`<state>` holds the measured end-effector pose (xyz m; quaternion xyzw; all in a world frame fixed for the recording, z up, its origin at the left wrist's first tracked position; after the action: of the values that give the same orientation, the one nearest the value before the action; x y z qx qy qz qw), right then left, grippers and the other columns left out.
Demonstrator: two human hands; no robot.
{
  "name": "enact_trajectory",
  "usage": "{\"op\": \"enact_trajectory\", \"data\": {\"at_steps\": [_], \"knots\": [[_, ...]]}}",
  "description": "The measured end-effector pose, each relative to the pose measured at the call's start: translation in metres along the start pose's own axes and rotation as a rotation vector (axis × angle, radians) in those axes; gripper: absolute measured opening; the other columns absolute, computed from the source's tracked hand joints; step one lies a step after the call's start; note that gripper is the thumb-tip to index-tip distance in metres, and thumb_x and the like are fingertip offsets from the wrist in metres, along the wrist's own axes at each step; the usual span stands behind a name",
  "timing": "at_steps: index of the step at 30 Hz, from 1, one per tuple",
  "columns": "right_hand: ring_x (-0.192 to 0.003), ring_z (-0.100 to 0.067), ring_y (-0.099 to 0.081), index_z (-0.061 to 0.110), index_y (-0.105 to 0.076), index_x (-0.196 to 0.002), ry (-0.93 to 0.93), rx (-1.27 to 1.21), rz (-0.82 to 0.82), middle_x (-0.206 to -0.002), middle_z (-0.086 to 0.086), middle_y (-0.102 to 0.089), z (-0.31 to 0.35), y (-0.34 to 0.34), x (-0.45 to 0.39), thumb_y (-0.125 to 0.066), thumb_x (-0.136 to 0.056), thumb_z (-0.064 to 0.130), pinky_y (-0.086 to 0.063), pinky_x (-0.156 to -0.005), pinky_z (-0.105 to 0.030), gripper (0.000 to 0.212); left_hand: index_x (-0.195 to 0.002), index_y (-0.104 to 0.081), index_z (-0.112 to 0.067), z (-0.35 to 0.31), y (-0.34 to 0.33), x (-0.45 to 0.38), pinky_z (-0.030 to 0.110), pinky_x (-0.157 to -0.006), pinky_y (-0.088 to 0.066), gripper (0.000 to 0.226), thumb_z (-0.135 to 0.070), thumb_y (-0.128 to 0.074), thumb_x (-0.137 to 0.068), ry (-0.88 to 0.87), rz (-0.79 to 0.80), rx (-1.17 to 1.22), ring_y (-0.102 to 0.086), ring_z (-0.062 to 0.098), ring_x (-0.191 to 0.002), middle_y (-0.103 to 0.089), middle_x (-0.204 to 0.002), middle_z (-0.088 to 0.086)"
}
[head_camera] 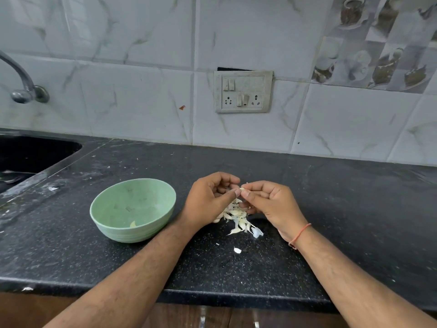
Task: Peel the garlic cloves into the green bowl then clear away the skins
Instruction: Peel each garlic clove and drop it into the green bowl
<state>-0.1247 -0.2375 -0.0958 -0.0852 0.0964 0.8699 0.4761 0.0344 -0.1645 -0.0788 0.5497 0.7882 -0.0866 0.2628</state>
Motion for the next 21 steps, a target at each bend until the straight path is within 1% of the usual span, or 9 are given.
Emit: {"op": "enact_trajectory", "data": {"at_steps": [4,8,11,12,16,18,21], "knots": [[-0.084,-0.027,-0.081,0.011,-0.080,-0.109,0.050,0.136,0.003,-0.090,-0.008,-0.082,0.004,0.000,-0.001,-0.078,-0.096,0.015,-0.066,-0.068,-0.036,0.013,-0.114,-0.077,-0.013,0.001,0.000,0.000,0.022,-0.082,-0.060,0.024,-0.008,-0.083,-0.092,0.014,0.001,-0.037,-0.077,0.015,-0.089,-0.080,-0.096,0.001],[-0.077,-0.021,-0.080,0.013,-0.081,-0.107,0.094,0.273,-0.002,-0.085,-0.002,-0.082,0.004,0.001,0.000,-0.081,-0.095,0.019,-0.063,-0.064,-0.032,0.013,-0.114,-0.077,-0.018,-0.001,0.001,0.002,0.025,-0.082,-0.062,0.027,-0.011,-0.086,-0.089,0.005,-0.016,-0.119,-0.076,0.012,-0.087,-0.080,-0.095,-0.005],[-0.072,-0.018,-0.079,0.016,-0.081,-0.103,0.116,0.299,-0.032,-0.082,0.002,-0.082,0.006,0.004,0.002,-0.081,-0.095,0.018,-0.060,-0.059,-0.027,0.009,-0.111,-0.077,-0.023,-0.003,0.002,0.002,0.026,-0.082,-0.062,0.026,-0.015,-0.087,-0.088,-0.004,-0.045,-0.163,-0.075,0.010,-0.085,-0.079,-0.093,-0.007],[-0.072,-0.018,-0.079,0.018,-0.081,-0.103,0.126,0.306,-0.035,-0.083,0.003,-0.082,0.007,0.003,0.002,-0.081,-0.095,0.018,-0.061,-0.060,-0.028,0.008,-0.110,-0.077,-0.024,-0.003,0.003,0.002,0.026,-0.081,-0.062,0.026,-0.016,-0.088,-0.088,-0.005,-0.049,-0.167,-0.075,0.009,-0.085,-0.078,-0.092,-0.008],[-0.077,-0.016,-0.080,0.020,-0.083,-0.107,0.177,0.349,-0.043,-0.086,0.006,-0.082,0.011,0.004,0.004,-0.080,-0.096,0.020,-0.067,-0.067,-0.042,0.011,-0.113,-0.077,-0.024,-0.006,0.002,0.004,0.023,-0.080,-0.062,0.028,-0.014,-0.087,-0.088,-0.017,-0.047,-0.186,-0.074,0.006,-0.086,-0.077,-0.093,-0.009],[-0.081,-0.013,-0.080,0.022,-0.083,-0.109,0.219,0.398,-0.051,-0.089,0.008,-0.082,0.014,0.005,0.005,-0.079,-0.097,0.023,-0.067,-0.071,-0.042,0.013,-0.115,-0.077,-0.024,-0.009,0.002,0.005,0.021,-0.079,-0.061,0.029,-0.015,-0.087,-0.088,-0.031,-0.049,-0.206,-0.074,0.006,-0.088,-0.077,-0.094,-0.009],[-0.084,-0.008,-0.079,0.023,-0.083,-0.110,0.257,0.455,-0.067,-0.090,0.010,-0.081,0.016,0.005,0.006,-0.078,-0.097,0.025,-0.067,-0.075,-0.041,0.014,-0.119,-0.077,-0.022,-0.013,0.001,0.005,0.022,-0.080,-0.061,0.032,-0.013,-0.085,-0.090,-0.050,-0.042,-0.231,-0.073,0.006,-0.089,-0.077,-0.094,-0.009]]}}
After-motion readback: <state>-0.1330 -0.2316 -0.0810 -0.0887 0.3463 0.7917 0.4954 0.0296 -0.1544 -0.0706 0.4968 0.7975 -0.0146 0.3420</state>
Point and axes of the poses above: each hand's wrist, its own x-axis away from the middle knuckle, its own y-axis out of the back of the hand, z = x × y, the point moved 10 cm from there along -x, towards the middle knuckle
